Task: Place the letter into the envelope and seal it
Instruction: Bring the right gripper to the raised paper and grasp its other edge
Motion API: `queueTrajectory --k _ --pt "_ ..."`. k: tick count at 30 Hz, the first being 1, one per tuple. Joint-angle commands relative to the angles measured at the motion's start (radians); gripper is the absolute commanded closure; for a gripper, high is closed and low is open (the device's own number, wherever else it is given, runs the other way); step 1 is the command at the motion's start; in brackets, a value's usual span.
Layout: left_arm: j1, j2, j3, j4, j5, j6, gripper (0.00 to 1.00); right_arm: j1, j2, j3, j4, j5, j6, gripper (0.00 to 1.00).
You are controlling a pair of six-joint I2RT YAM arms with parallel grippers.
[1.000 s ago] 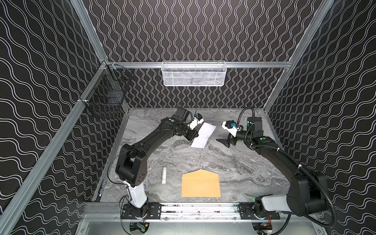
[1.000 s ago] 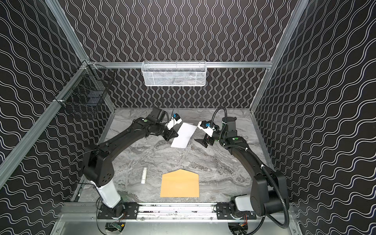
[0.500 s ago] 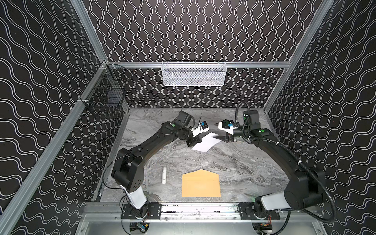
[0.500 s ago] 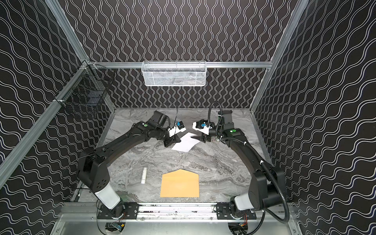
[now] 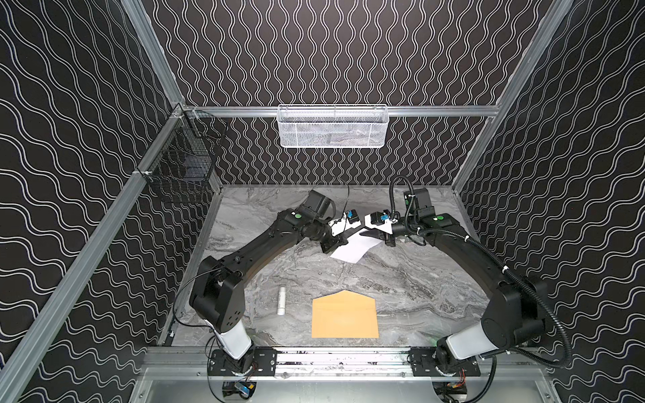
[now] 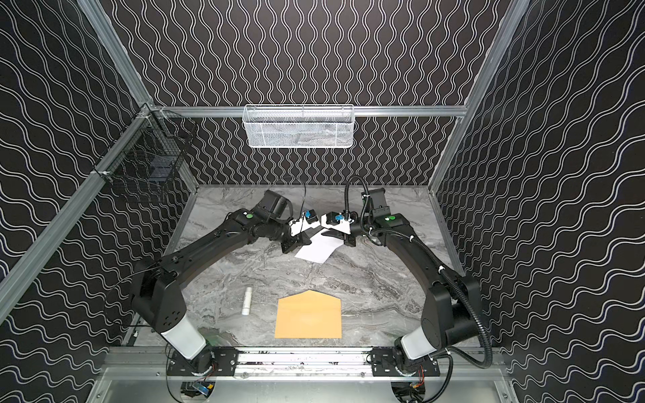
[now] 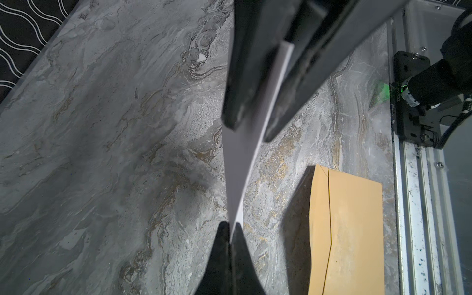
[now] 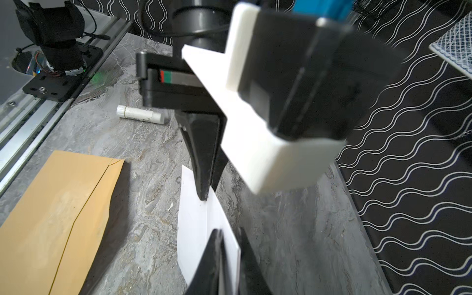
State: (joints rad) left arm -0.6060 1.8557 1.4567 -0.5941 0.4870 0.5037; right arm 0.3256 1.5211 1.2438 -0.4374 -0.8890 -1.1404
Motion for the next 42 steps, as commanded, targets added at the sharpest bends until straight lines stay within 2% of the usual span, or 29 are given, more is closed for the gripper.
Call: queueTrajectory --k 1,4,7,12,16,19,26,32,42 --pt "0.000 0.007 0.011 0.014 -0.001 0.003 1.00 0.002 -0.022 -0.013 -0.008 0.003 -0.017 0.92" --pt "0.000 0.001 -0.001 0.026 -0.007 0.001 1.00 0.001 -0.037 -0.029 0.013 0.017 -0.014 1.00" --pt "0.000 -0.004 -0.019 0.061 -0.024 -0.023 0.99 0.001 -0.041 -0.033 0.026 0.023 -0.002 1.00" --pt "-0.001 -0.023 -0.047 0.104 -0.054 -0.076 0.71 0.001 -0.035 -0.030 0.036 0.030 0.016 1.00" --pt "0.001 -0.073 -0.124 0.164 -0.074 -0.145 0.59 0.001 -0.038 -0.021 0.027 0.039 0.019 1.00" --pt "0.005 -0.095 -0.163 0.175 -0.076 -0.176 0.60 0.001 -0.050 -0.024 0.032 0.043 0.021 1.00" --pt "0.007 -0.122 -0.212 0.138 -0.089 -0.166 0.76 0.001 -0.053 -0.017 0.032 0.048 0.022 1.00" --pt "0.013 -0.116 -0.209 0.151 -0.096 -0.166 0.84 0.001 -0.042 -0.003 0.016 0.051 0.017 1.00" --pt "0.016 -0.086 -0.151 0.203 -0.085 -0.139 0.72 0.002 -0.042 0.001 0.015 0.036 0.016 1.00"
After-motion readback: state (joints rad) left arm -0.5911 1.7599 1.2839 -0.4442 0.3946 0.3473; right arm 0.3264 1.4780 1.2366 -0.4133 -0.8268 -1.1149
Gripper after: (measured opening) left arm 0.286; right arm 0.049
